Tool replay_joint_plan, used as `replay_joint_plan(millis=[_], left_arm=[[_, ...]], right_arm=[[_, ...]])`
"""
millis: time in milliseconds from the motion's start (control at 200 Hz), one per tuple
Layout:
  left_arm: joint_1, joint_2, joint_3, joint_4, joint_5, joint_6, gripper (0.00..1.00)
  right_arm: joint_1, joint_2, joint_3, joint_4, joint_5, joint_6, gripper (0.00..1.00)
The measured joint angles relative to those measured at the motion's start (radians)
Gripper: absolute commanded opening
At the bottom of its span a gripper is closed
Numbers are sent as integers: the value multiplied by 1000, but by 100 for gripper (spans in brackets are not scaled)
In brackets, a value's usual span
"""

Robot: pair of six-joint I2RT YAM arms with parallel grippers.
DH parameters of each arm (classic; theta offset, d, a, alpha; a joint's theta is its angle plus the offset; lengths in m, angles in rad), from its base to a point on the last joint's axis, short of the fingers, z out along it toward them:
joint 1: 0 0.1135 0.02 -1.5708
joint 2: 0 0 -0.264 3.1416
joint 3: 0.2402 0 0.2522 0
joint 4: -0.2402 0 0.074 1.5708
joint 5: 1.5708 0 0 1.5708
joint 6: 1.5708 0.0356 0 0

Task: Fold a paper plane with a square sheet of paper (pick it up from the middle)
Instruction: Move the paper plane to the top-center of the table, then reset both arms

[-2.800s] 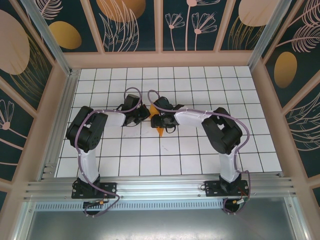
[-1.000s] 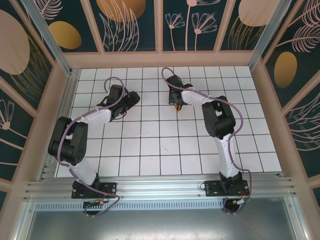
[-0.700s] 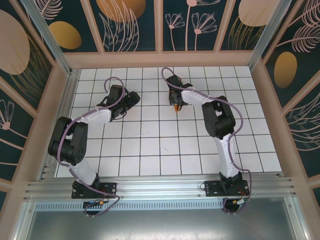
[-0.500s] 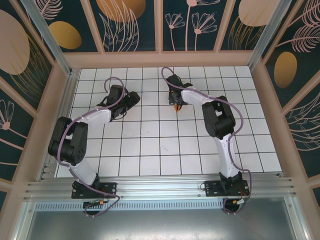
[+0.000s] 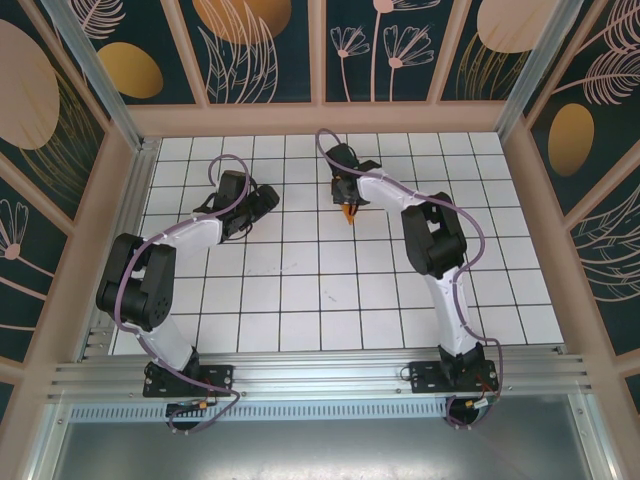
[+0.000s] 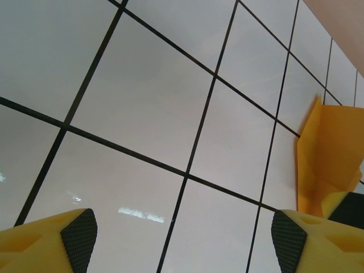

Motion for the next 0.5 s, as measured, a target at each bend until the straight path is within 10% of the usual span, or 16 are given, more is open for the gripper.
replay_joint_plan(millis=[280, 500], left_arm=[[8, -60, 39, -67, -113, 49, 87], [62, -192, 36, -83, -251, 112, 99]], right_arm=[[-7, -220, -92, 40, 35, -6, 98], [-117, -650, -414, 277, 140, -11, 99]])
